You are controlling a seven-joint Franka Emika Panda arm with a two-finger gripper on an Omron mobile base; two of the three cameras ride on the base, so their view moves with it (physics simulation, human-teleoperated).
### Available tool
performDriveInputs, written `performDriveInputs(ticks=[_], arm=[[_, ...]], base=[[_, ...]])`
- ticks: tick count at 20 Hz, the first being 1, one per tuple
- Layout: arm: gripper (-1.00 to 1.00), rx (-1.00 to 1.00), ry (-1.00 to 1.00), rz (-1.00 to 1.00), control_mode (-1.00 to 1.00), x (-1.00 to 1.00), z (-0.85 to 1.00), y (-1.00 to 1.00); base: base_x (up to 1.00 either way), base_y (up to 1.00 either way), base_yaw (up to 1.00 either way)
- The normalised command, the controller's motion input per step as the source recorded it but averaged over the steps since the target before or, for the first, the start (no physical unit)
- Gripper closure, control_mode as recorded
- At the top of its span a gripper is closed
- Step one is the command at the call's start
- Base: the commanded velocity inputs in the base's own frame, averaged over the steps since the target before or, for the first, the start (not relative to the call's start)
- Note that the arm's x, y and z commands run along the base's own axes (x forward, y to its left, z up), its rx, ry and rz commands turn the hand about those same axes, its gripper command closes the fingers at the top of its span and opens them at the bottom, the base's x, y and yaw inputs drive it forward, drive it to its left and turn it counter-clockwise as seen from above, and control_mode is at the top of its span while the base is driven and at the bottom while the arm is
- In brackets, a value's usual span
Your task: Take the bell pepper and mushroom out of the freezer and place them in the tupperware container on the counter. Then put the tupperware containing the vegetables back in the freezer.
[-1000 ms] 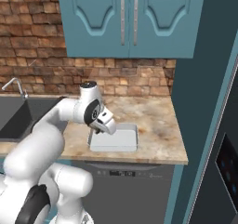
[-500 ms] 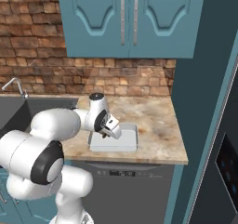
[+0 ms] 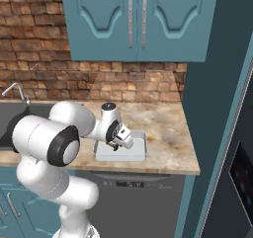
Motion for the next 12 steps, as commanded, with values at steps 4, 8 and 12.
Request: performDriveInputs(ticks=[4, 8, 12], arm=[[-1.00, 0.07, 0.00, 0.00, -1.00, 0.00, 0.04, -0.19], [-1.00, 0.10, -0.01, 0.00, -1.00, 0.00, 0.53, -0.10], [-1.00, 0.19, -0.06, 0.00, -1.00, -0.27, 1.00, 0.00]], base=[[0.00, 0.00, 0.00], [0.00, 0.00, 0.00], [0.00, 0.00, 0.00]])
